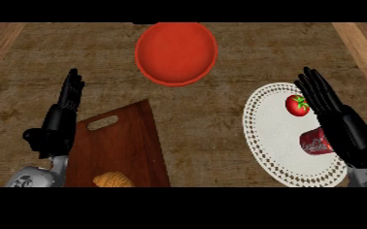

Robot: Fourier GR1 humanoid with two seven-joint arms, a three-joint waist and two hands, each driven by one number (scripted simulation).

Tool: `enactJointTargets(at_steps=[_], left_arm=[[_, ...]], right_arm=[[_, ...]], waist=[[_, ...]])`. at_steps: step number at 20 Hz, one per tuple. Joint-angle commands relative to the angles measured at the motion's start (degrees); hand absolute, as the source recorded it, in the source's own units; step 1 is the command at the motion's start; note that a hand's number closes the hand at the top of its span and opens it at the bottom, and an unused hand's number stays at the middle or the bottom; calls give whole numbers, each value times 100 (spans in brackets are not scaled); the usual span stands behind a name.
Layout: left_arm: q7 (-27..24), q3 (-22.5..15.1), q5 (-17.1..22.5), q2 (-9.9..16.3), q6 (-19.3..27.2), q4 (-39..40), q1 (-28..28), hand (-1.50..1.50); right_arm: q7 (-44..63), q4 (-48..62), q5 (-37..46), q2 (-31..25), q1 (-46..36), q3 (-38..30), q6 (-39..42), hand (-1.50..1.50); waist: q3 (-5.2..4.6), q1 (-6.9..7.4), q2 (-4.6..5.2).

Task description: Pick the tomato from the placemat and place it in the bowl

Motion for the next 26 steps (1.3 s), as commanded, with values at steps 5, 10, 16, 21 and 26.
enactJointTargets(at_steps=[5,10,16,21,26], left_arm=[[1158,194,604,686,-1284,42,-621,0],[1475,156,984,556,-1779,346,-814,0],[1579,256,949,619,-2016,11,-394,0],[1632,536,1010,629,-2183,403,-665,0],[1729,557,1011,645,-2221,315,-641,0]], right_arm=[[403,1834,-1182,-475,-786,-651,1780,150],[-1527,2626,891,-85,-819,-345,1011,-150],[-3393,3416,1329,-231,-992,-698,1702,-150],[-1969,2168,1756,-962,-870,-811,994,-150],[-473,1635,2288,-1729,-1270,-423,1351,-150]], waist=[[-31,257,122],[-31,186,103],[-42,165,33],[-58,23,11],[-64,67,9]])
